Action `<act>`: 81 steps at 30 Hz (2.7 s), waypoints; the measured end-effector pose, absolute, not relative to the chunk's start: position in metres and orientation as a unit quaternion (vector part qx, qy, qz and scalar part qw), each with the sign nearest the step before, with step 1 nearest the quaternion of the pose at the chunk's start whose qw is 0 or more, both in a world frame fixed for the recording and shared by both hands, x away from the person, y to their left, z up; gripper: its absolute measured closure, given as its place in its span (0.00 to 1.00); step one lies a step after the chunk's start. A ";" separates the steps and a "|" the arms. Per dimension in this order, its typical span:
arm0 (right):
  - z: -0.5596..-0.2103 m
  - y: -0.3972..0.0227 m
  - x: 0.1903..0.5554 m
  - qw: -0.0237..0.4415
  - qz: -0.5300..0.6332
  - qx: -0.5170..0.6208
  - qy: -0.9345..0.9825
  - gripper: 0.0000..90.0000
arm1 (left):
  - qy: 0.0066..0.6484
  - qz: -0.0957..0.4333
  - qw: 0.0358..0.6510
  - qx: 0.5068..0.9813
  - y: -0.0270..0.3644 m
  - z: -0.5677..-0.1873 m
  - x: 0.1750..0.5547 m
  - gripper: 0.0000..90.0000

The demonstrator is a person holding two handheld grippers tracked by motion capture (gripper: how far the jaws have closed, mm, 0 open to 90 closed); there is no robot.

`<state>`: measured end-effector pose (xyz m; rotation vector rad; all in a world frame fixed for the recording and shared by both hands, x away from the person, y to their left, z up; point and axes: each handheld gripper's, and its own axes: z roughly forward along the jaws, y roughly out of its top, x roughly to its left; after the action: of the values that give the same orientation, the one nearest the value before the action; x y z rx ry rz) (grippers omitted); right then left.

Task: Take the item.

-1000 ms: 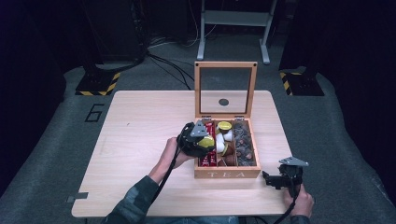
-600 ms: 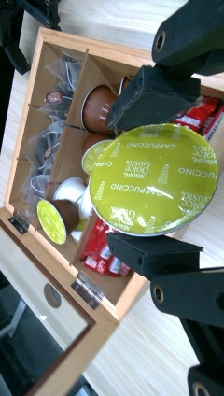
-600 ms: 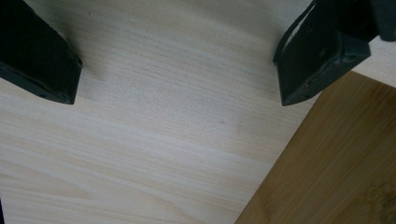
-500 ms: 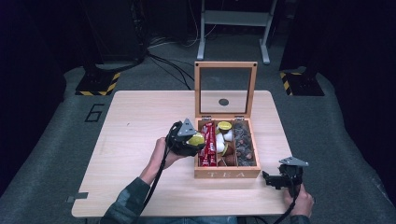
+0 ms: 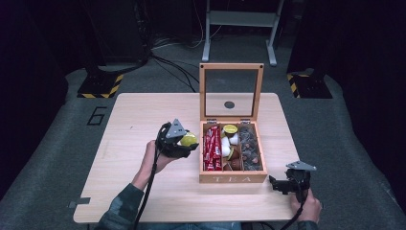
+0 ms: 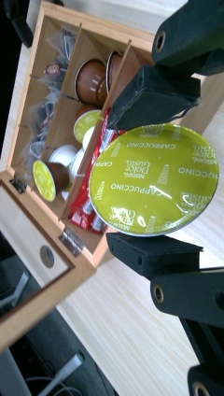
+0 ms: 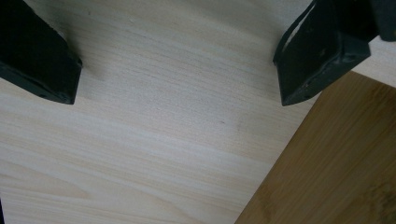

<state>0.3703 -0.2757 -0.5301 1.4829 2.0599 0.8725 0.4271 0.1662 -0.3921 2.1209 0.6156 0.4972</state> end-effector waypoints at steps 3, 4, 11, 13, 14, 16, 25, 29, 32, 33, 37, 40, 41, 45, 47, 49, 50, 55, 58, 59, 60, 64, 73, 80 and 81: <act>-0.530 -0.276 0.370 0.227 0.317 0.538 0.747 0.00 | 0.250 0.204 0.423 0.846 0.173 -0.391 0.428 0.44; -0.530 -0.276 0.370 0.227 0.317 0.538 0.747 0.00 | 0.257 0.203 0.425 0.844 0.176 -0.390 0.428 0.44; -0.530 -0.276 0.370 0.227 0.317 0.538 0.747 0.00 | 0.276 0.216 0.427 0.834 0.193 -0.389 0.430 0.44; -0.530 -0.276 0.370 0.227 0.317 0.538 0.748 0.00 | 0.284 0.216 0.428 0.830 0.199 -0.388 0.430 0.44; -0.530 -0.276 0.370 0.227 0.317 0.538 0.747 0.00 | 0.285 0.220 0.427 0.830 0.202 -0.388 0.430 0.44; -0.530 -0.276 0.370 0.227 0.316 0.537 0.748 0.00 | 0.294 0.221 0.428 0.825 0.208 -0.389 0.431 0.44; -0.530 -0.276 0.370 0.227 0.317 0.538 0.748 0.00 | 0.331 0.226 0.426 0.811 0.234 -0.397 0.443 0.44; -0.530 -0.276 0.370 0.227 0.317 0.538 0.748 0.00 | 0.342 0.226 0.424 0.807 0.242 -0.401 0.450 0.44; -0.530 -0.276 0.370 0.227 0.317 0.538 0.748 0.00 | 0.352 0.221 0.428 0.803 0.247 -0.406 0.458 0.44; -0.530 -0.276 0.370 0.227 0.317 0.538 0.748 0.00 | 0.353 0.221 0.426 0.803 0.248 -0.408 0.459 0.44; -0.530 -0.276 0.370 0.227 0.317 0.538 0.747 0.00 | 0.359 0.217 0.422 0.804 0.249 -0.414 0.466 0.44; -0.530 -0.276 0.370 0.227 0.316 0.537 0.749 0.00 | 0.364 0.214 0.422 0.802 0.250 -0.419 0.469 0.44; -0.530 -0.276 0.370 0.227 0.316 0.537 0.749 0.00 | 0.366 0.213 0.420 0.803 0.251 -0.421 0.471 0.44; -0.530 -0.276 0.370 0.227 0.316 0.537 0.749 0.00 | 0.378 0.207 0.420 0.799 0.254 -0.429 0.476 0.44; -0.530 -0.276 0.370 0.227 0.316 0.537 0.749 0.00 | 0.384 0.201 0.420 0.797 0.256 -0.433 0.479 0.44; -0.530 -0.276 0.370 0.227 0.316 0.537 0.749 0.00 | 0.390 0.198 0.419 0.795 0.257 -0.437 0.482 0.44; -0.530 -0.276 0.370 0.227 0.316 0.538 0.748 0.00 | 0.393 0.196 0.417 0.796 0.258 -0.442 0.485 0.44; -0.530 -0.276 0.370 0.227 0.316 0.537 0.749 0.00 | 0.403 0.188 0.412 0.795 0.256 -0.453 0.490 0.44; -0.530 -0.276 0.370 0.227 0.317 0.538 0.747 0.00 | 0.410 0.179 0.408 0.796 0.255 -0.461 0.493 0.44; -0.530 -0.276 0.370 0.227 0.316 0.537 0.748 0.00 | 0.409 0.178 0.403 0.799 0.256 -0.463 0.494 0.44; -0.530 -0.276 0.370 0.227 0.316 0.537 0.749 0.00 | 0.410 0.173 0.400 0.801 0.257 -0.466 0.496 0.44; -0.530 -0.276 0.370 0.227 0.316 0.537 0.749 0.00 | 0.426 0.157 0.401 0.796 0.259 -0.477 0.501 0.44; -0.530 -0.276 0.370 0.227 0.316 0.537 0.749 0.00 | 0.446 0.137 0.396 0.791 0.260 -0.489 0.505 0.44; -0.530 -0.276 0.370 0.227 0.316 0.538 0.748 0.00 | 0.456 0.132 0.390 0.789 0.263 -0.496 0.509 0.44; -0.530 -0.276 0.370 0.227 0.316 0.537 0.749 0.00 | 0.461 0.129 0.391 0.786 0.263 -0.498 0.509 0.44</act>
<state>0.3702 -0.2759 -0.5302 1.4793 2.0632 0.8708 0.5086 0.2625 -0.4979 1.9963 1.1710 0.3279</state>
